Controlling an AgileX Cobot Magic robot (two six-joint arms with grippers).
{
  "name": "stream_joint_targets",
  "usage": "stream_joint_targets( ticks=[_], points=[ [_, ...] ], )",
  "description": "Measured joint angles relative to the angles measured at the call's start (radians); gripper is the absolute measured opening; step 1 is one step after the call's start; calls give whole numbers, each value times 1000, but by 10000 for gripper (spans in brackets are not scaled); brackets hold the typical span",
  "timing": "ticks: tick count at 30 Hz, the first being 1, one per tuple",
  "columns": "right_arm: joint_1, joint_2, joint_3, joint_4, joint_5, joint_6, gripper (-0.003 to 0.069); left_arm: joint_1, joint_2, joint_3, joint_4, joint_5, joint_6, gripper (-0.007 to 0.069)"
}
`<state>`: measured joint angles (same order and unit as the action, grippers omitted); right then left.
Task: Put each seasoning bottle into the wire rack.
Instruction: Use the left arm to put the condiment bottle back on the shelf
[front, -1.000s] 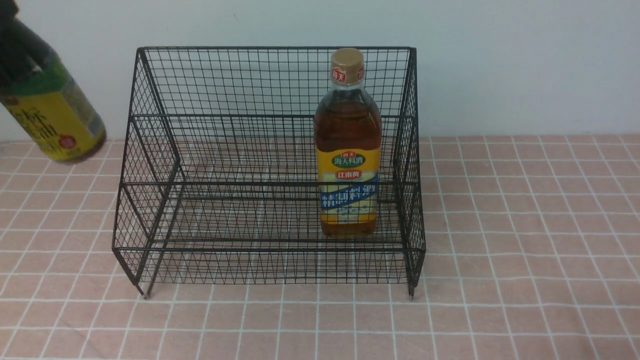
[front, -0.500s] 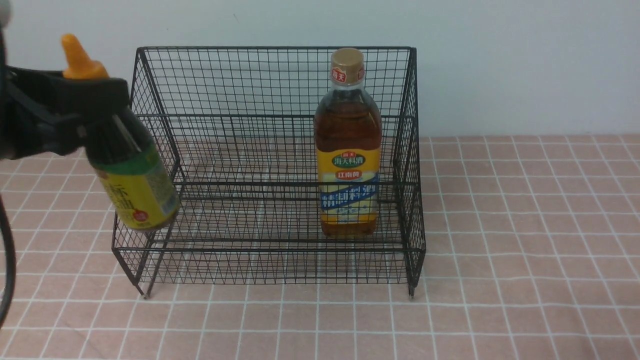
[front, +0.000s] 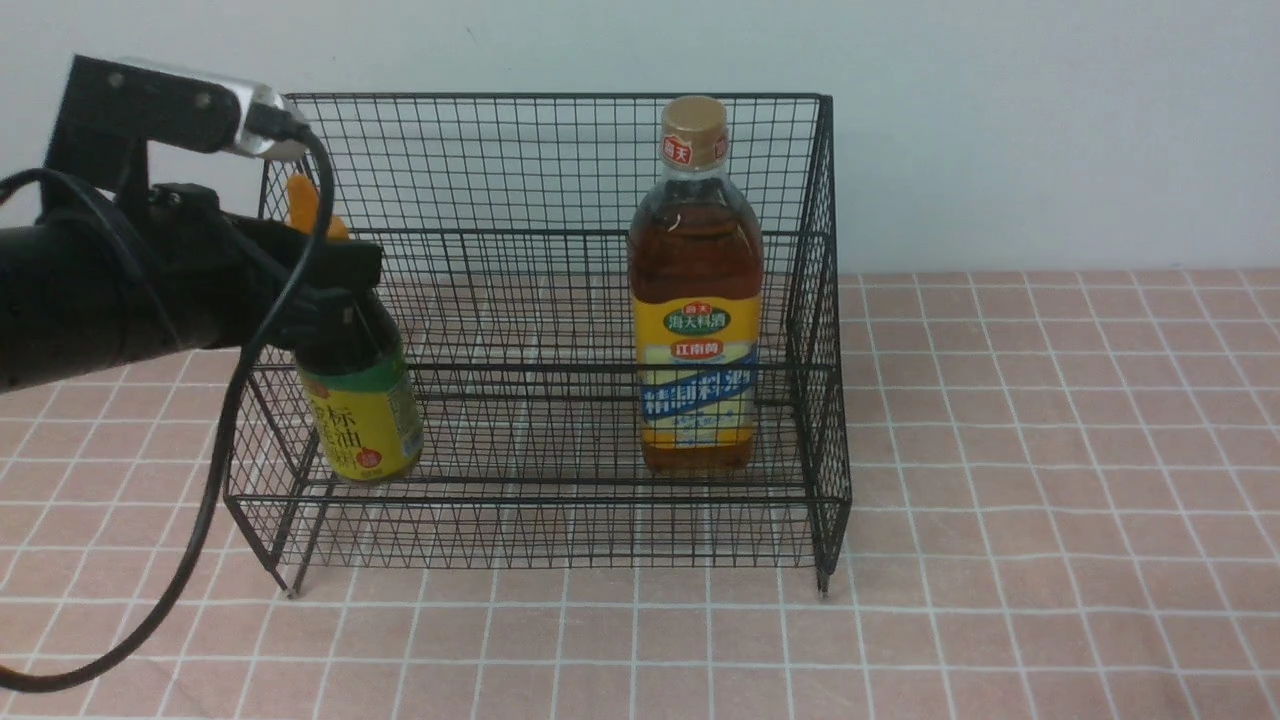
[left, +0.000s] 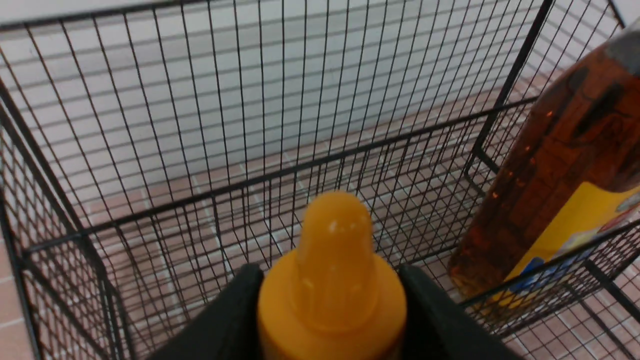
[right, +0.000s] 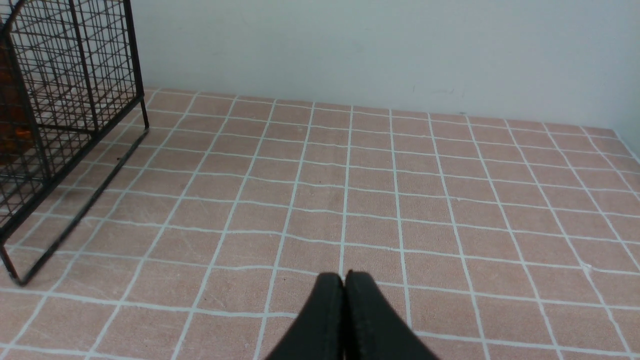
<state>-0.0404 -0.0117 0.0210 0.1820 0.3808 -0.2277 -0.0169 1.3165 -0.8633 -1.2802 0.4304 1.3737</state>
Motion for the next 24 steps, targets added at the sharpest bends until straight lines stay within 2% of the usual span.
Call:
stream_joint_targets(
  ticks=[6, 11, 16, 24],
  points=[
    [0, 0, 0, 0, 0, 0, -14, -4, 65, 0, 2, 67, 0, 293],
    [0, 0, 0, 0, 0, 0, -14, -6, 111, 0, 91, 119, -1, 286],
    [0, 0, 0, 0, 0, 0, -14, -6, 117, 0, 140, 118, -1, 286],
    [0, 0, 0, 0, 0, 0, -14, -6, 117, 0, 142, 123, -1, 286]
  ],
)
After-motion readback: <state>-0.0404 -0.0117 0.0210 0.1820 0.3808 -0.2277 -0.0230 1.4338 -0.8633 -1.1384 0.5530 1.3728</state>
